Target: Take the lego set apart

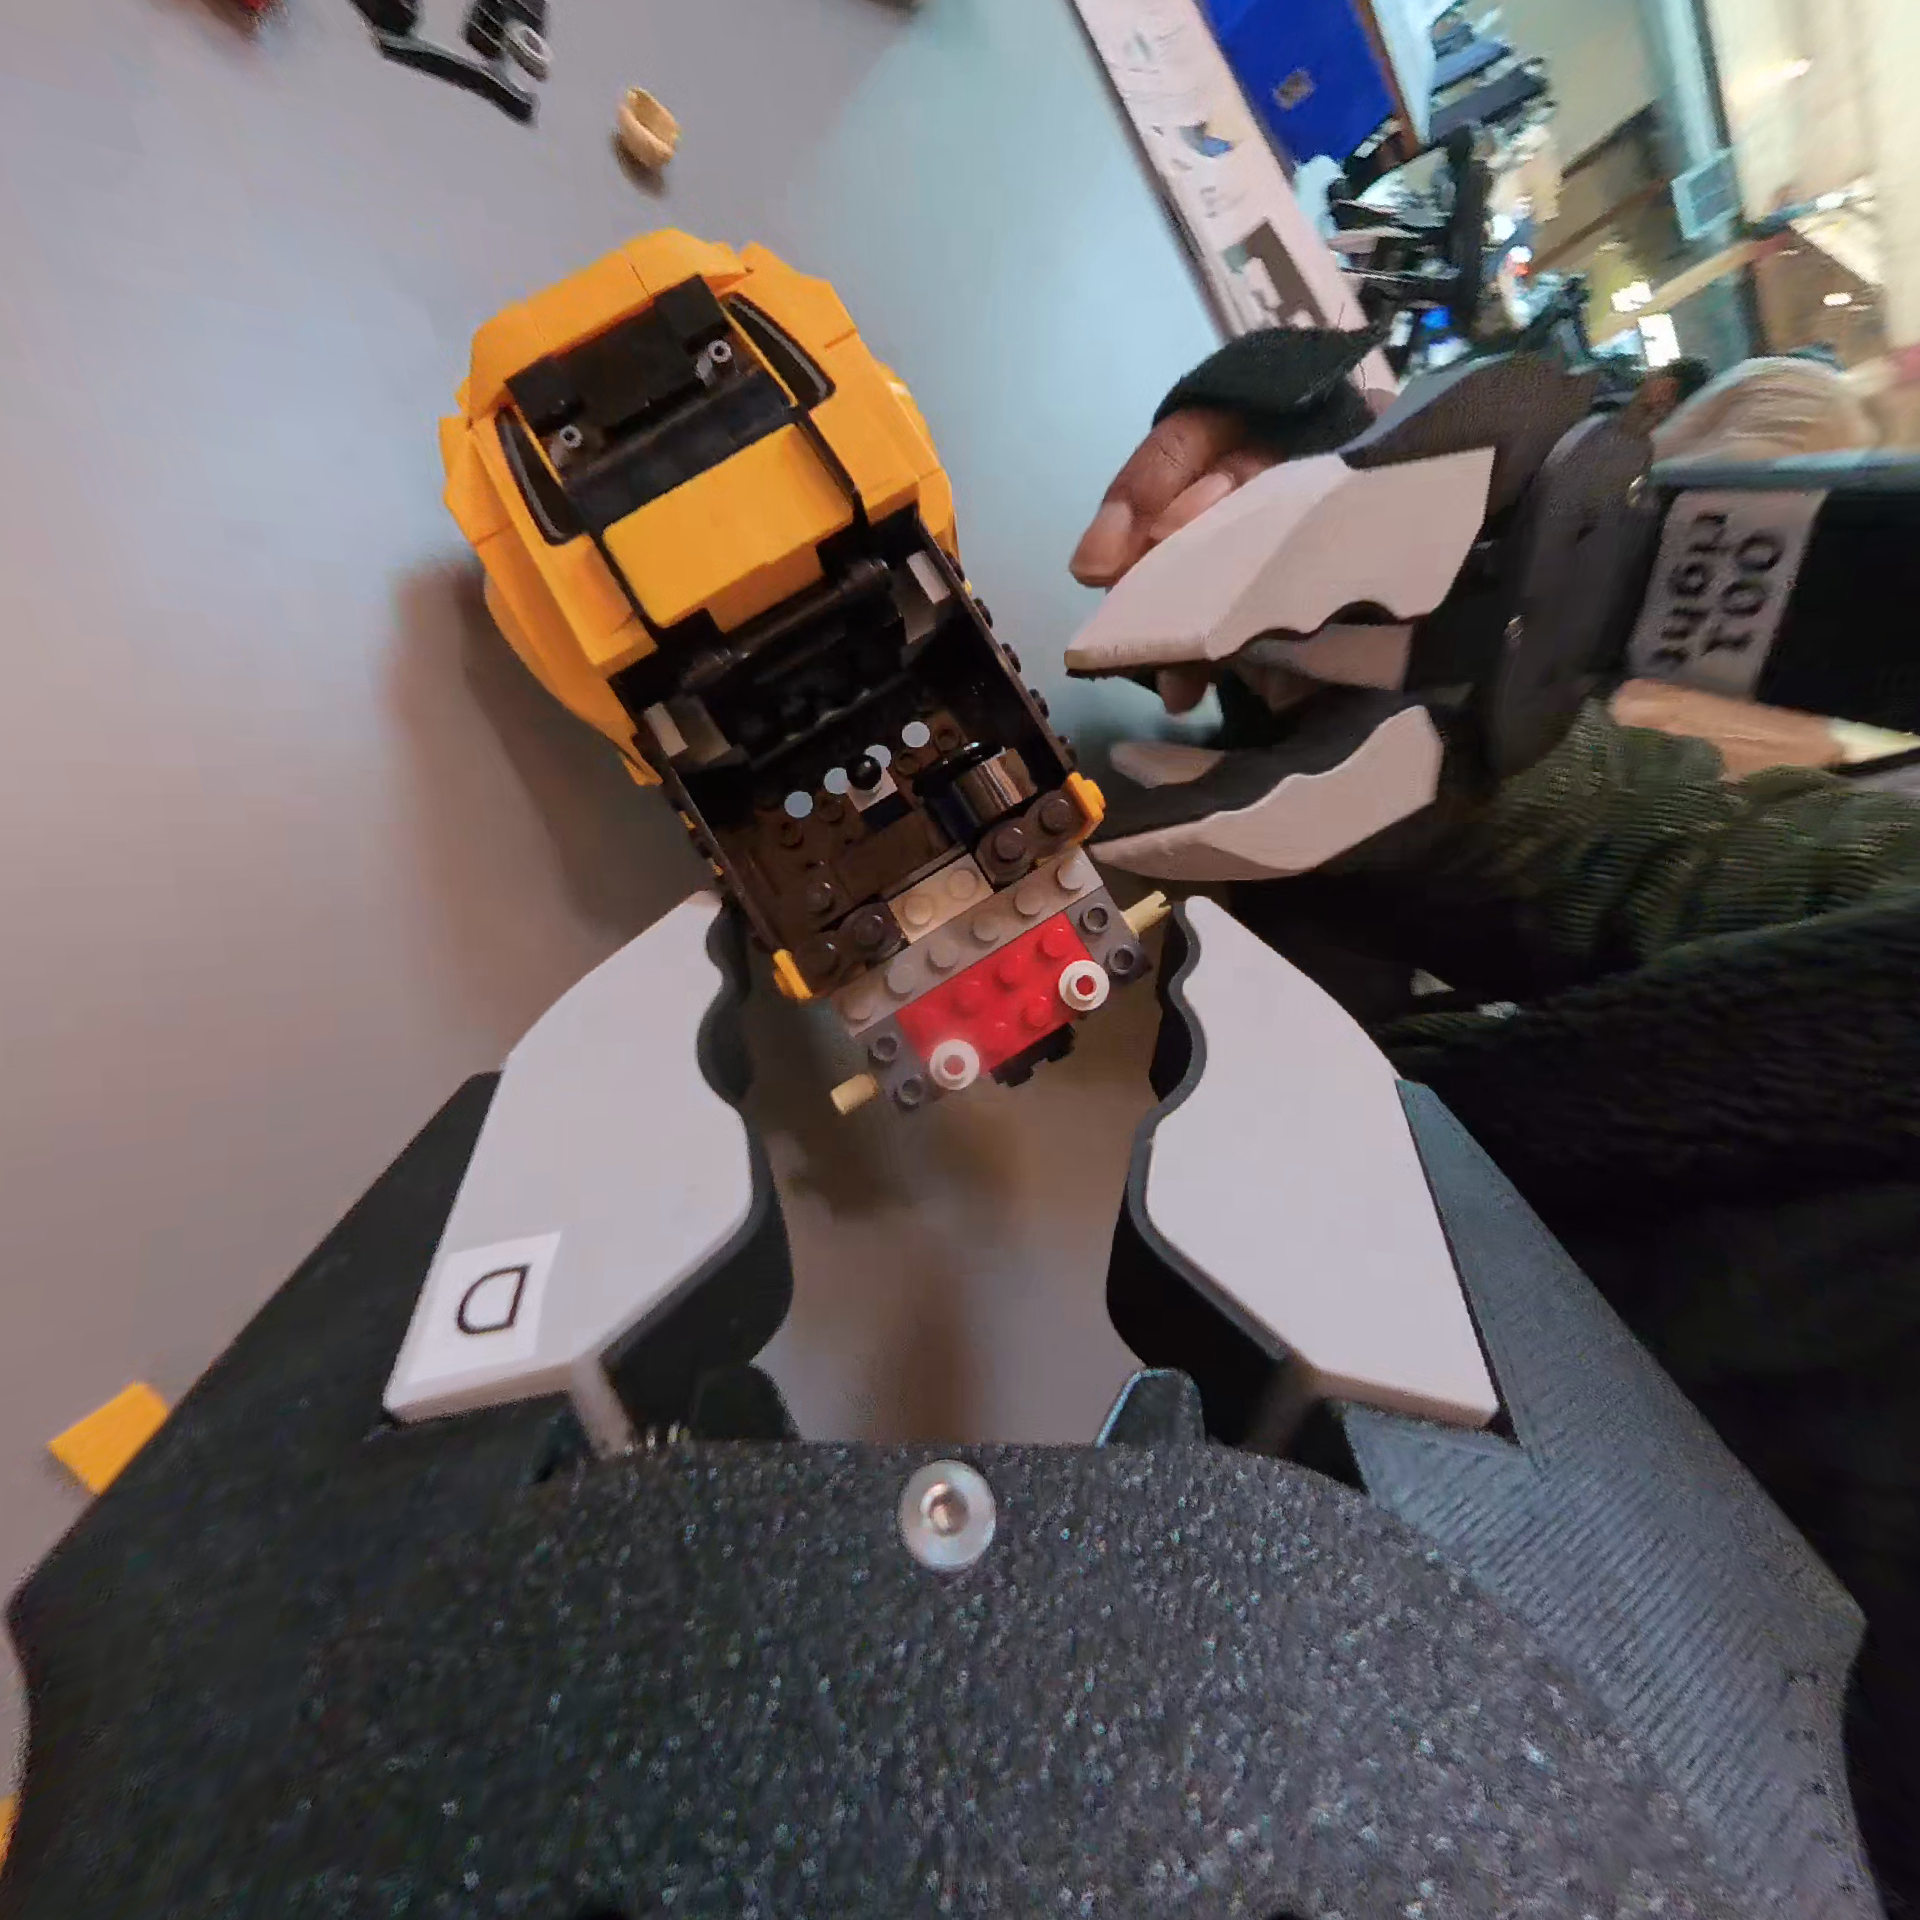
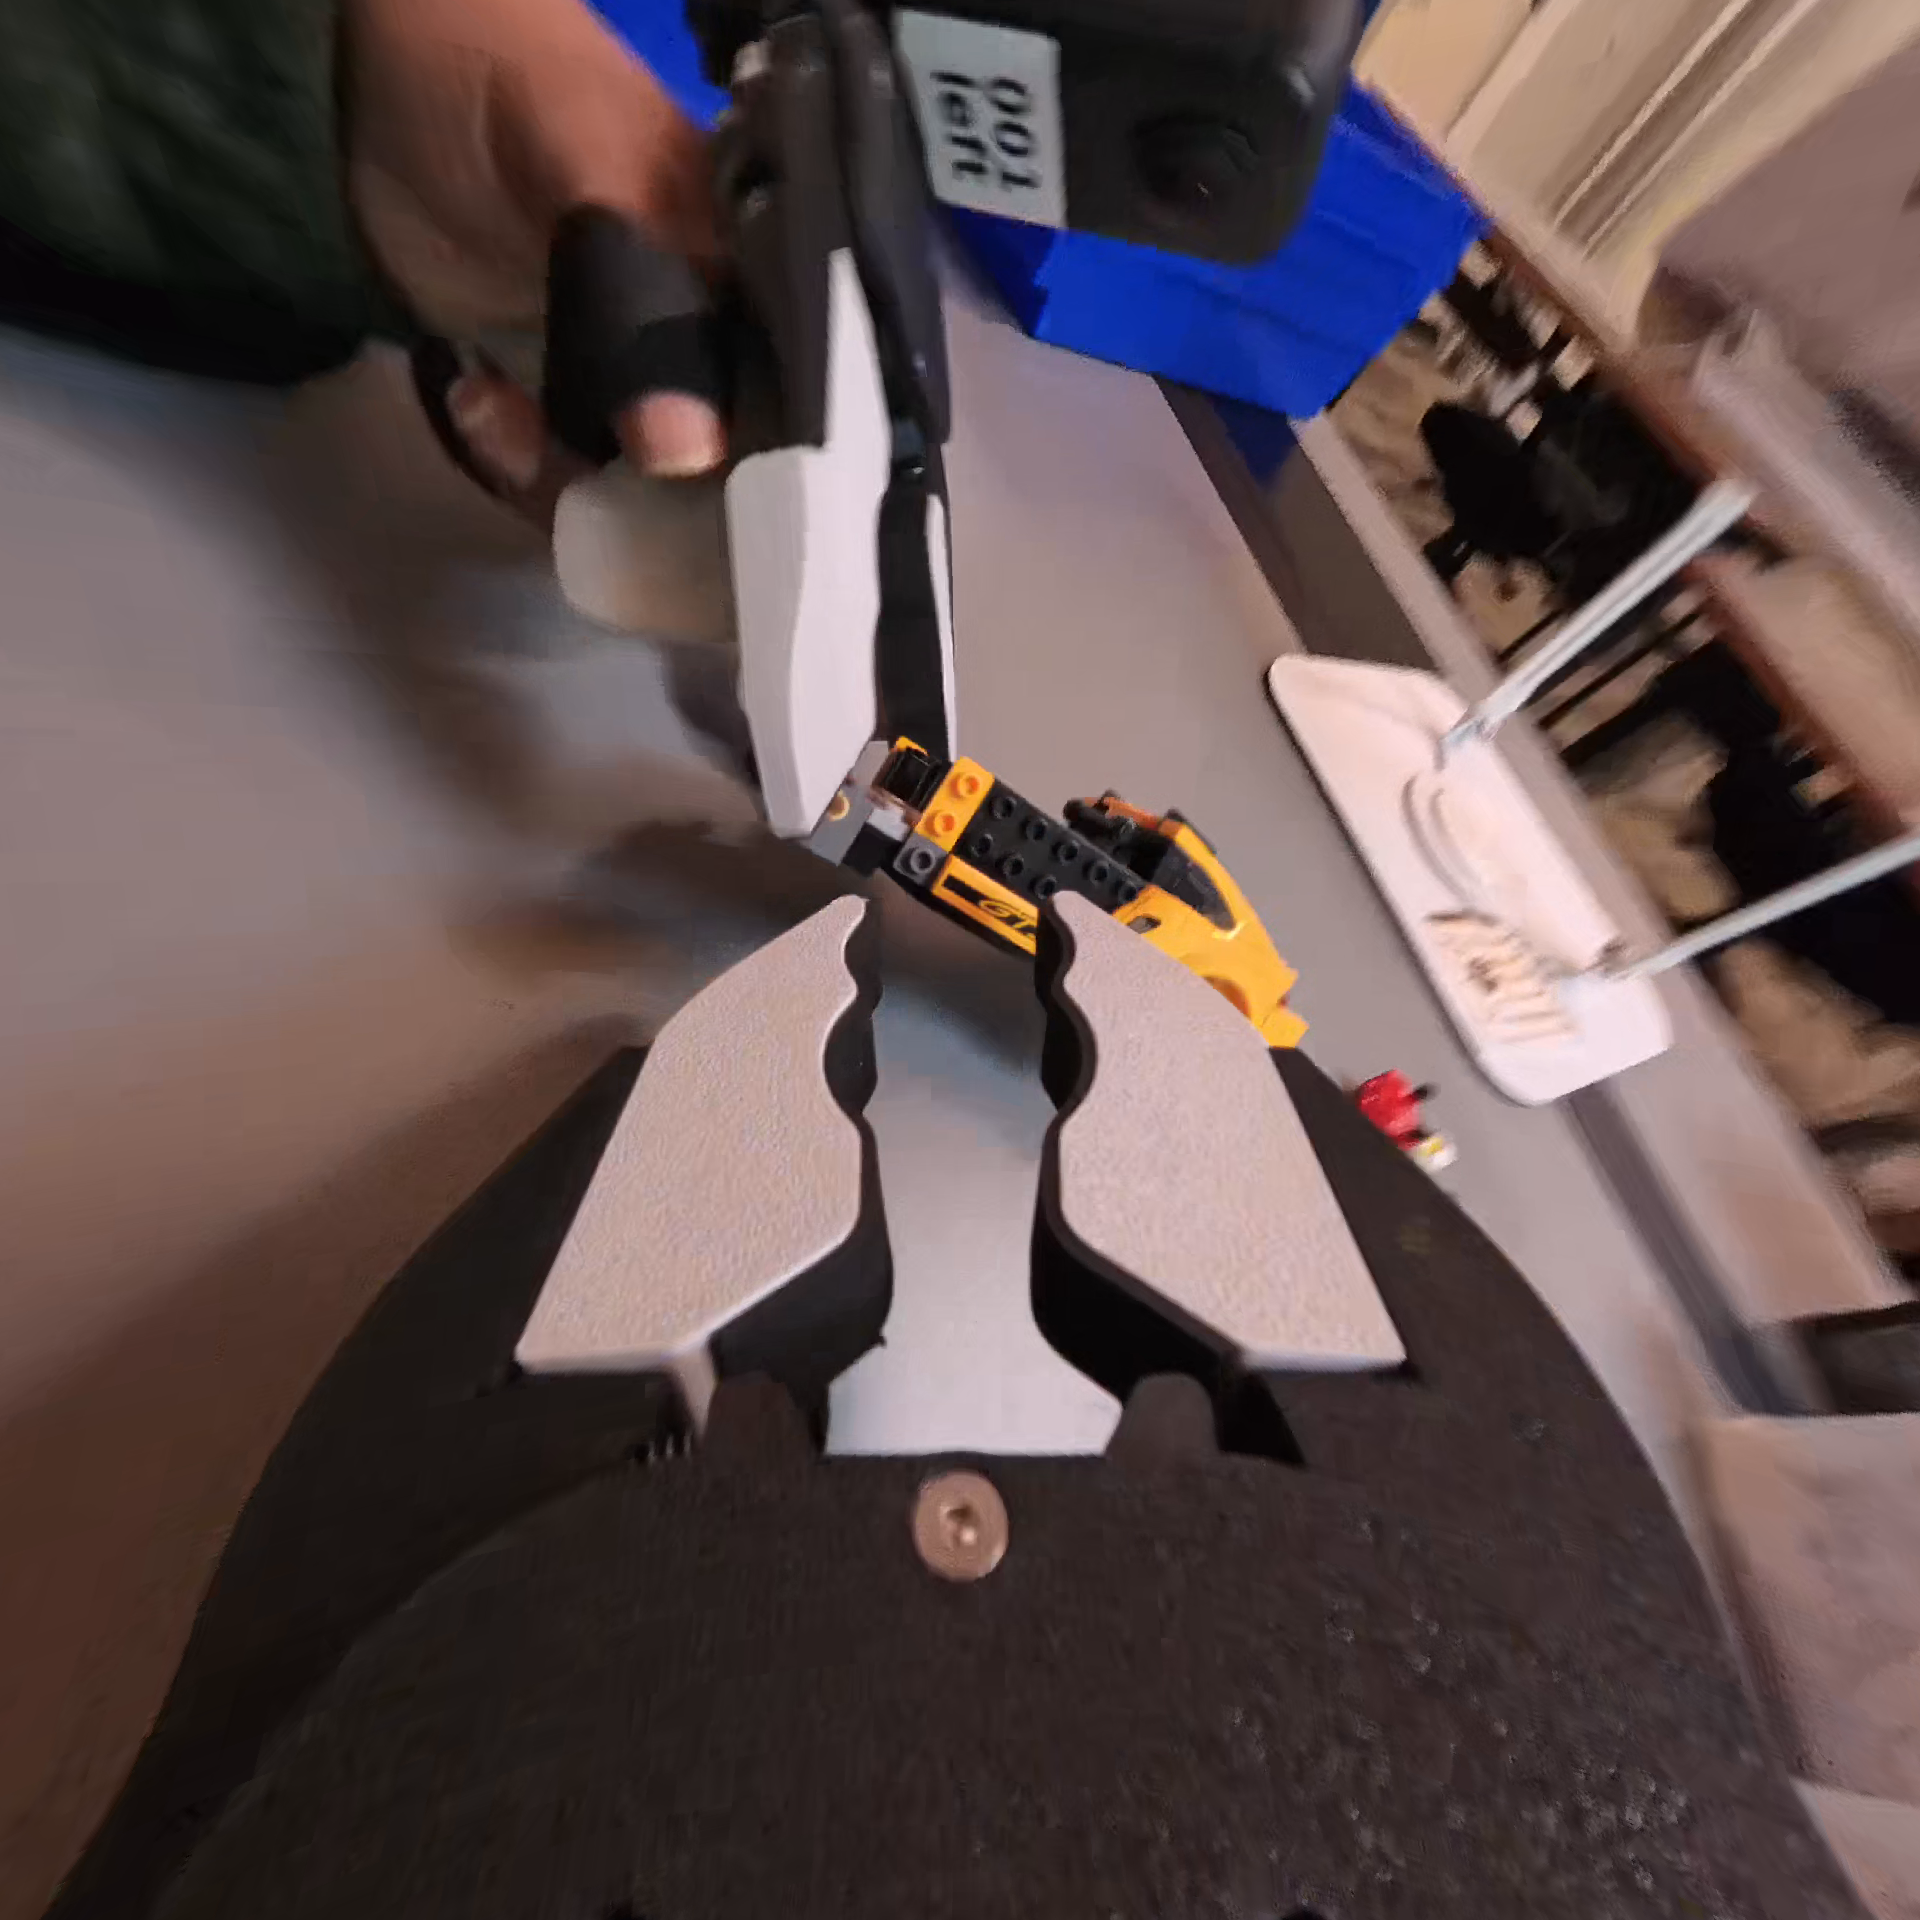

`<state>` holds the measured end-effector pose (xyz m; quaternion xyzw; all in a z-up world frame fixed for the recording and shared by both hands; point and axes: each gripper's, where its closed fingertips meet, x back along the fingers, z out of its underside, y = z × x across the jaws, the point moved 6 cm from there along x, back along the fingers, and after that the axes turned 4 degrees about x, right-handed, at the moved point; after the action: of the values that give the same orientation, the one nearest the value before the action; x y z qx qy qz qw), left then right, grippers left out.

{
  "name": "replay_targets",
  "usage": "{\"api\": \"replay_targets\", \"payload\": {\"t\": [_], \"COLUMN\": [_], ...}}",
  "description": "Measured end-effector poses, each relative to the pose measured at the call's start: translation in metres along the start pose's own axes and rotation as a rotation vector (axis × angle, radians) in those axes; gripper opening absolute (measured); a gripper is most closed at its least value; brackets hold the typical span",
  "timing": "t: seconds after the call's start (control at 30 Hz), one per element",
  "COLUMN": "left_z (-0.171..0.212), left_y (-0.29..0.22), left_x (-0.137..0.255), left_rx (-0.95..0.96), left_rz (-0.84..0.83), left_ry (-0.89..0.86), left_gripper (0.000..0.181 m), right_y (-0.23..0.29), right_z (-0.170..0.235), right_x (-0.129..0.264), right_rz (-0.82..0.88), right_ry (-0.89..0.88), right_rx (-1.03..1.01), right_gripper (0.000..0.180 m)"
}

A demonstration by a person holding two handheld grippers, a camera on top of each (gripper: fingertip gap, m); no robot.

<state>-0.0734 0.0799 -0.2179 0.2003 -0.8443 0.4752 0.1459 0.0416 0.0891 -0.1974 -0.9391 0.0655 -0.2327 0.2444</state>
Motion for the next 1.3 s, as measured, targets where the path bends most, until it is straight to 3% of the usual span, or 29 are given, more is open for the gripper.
{"api": "replay_targets", "payload": {"t": [0.2, 0.67, 1.07, 1.13, 1.17, 1.3], "left_z": [0.006, 0.014, 0.018, 0.009, 0.006, 0.009], "left_y": [0.0, 0.001, 0.0, 0.01, 0.01, 0.003], "left_x": [0.009, 0.007, 0.011, 0.019, 0.024, 0.024], "left_rx": [0.026, -0.027, -0.076, -0.071, -0.054, -0.13], "left_rz": [0.111, 0.078, 0.072, 0.044, 0.073, 0.059], "left_ry": [0.174, 0.348, 0.346, 0.253, 0.238, 0.244], "left_gripper": [0.073, 0.072, 0.068, 0.026, 0.017, 0.026], "right_y": [0.01, 0.026, 0.035, 0.043, 0.046, 0.045], "right_z": [-0.009, -0.025, -0.025, -0.022, -0.021, -0.017], "right_x": [-0.003, -0.013, -0.01, -0.005, -0.003, 0.004], "right_rz": [-0.013, -0.201, -0.264, -0.346, -0.348, -0.299], "right_ry": [0.05, 0.188, 0.197, 0.191, 0.192, 0.154], "right_rx": [0.363, 0.957, 0.871, 0.831, 0.821, 0.773], "right_gripper": [0.016, 0.01, 0.005, 0.0, 0.0, 0.0]}}
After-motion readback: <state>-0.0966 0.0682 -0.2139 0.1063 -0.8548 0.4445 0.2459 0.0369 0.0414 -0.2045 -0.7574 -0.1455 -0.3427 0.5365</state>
